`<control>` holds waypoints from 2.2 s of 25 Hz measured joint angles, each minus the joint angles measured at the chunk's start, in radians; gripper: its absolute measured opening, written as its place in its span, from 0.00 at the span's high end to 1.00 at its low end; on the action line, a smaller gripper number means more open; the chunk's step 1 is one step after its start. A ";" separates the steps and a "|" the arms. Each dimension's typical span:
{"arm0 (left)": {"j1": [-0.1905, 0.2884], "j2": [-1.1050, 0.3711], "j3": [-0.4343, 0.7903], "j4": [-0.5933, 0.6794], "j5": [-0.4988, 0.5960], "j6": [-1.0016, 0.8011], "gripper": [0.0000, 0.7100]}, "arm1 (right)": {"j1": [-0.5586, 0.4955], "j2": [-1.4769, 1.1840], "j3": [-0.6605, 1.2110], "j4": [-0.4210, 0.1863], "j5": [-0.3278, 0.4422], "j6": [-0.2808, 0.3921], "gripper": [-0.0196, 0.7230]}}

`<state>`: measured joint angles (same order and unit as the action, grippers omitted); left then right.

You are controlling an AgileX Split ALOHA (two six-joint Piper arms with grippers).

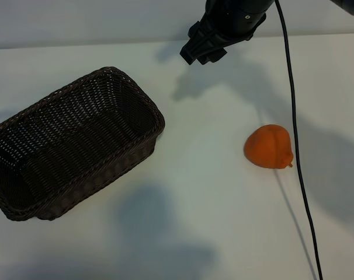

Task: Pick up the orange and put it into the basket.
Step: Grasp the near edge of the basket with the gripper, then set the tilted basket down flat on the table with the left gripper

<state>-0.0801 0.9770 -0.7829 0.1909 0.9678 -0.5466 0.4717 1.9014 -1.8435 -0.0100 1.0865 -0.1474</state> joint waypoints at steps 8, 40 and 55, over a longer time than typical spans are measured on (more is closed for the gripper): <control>0.008 0.008 0.097 0.014 -0.085 -0.071 0.17 | 0.000 0.000 0.000 0.000 0.000 0.000 0.22; 0.183 0.495 0.219 -0.434 -0.572 0.321 0.18 | 0.000 0.000 0.000 0.000 0.000 0.000 0.22; 0.186 0.522 0.219 -0.486 -0.612 0.374 0.78 | 0.000 0.000 0.000 0.000 0.000 0.000 0.22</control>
<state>0.1057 1.4990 -0.5641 -0.2950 0.3555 -0.1724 0.4717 1.9014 -1.8435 -0.0100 1.0865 -0.1474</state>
